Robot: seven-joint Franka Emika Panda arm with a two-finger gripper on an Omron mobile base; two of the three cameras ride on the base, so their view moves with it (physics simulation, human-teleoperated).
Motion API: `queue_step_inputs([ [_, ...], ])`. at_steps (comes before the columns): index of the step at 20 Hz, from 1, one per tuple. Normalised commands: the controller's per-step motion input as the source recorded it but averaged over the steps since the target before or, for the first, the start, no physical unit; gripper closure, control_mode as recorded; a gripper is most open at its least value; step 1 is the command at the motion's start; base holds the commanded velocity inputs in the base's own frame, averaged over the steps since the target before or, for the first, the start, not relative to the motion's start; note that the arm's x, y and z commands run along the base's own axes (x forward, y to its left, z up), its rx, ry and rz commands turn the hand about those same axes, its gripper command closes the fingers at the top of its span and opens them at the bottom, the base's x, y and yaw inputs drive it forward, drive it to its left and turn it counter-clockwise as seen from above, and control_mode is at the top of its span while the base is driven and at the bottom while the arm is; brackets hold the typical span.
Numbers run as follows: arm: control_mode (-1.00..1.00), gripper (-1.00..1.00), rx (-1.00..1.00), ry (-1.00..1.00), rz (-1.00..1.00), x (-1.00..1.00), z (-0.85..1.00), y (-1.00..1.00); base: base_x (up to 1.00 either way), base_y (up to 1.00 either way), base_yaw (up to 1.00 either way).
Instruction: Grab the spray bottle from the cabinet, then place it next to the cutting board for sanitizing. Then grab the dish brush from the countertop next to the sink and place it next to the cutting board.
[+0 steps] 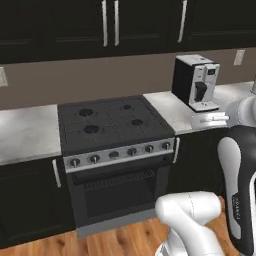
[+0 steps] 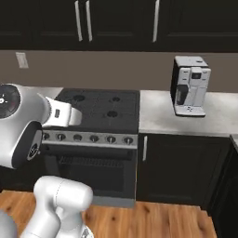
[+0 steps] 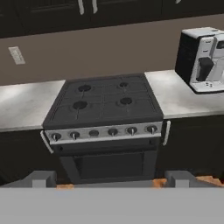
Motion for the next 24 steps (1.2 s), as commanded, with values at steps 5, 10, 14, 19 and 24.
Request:
queue_step_inputs([
  [5,1.0,-1.0,0.0,0.0,0.0,0.0,0.0,0.0,0.0,-1.0,-0.25],
  [10,1.0,-1.0,0.0,0.0,0.0,0.0,0.0,0.0,0.0,-0.81,-0.51],
  [14,1.0,-1.0,0.0,0.0,0.0,0.0,0.0,0.0,0.0,-0.07,-0.81],
  [19,1.0,-1.0,0.0,0.0,0.0,0.0,0.0,0.0,0.0,0.04,-0.92],
  [24,1.0,-1.0,0.0,0.0,0.0,0.0,0.0,0.0,0.0,0.0,-0.94],
])
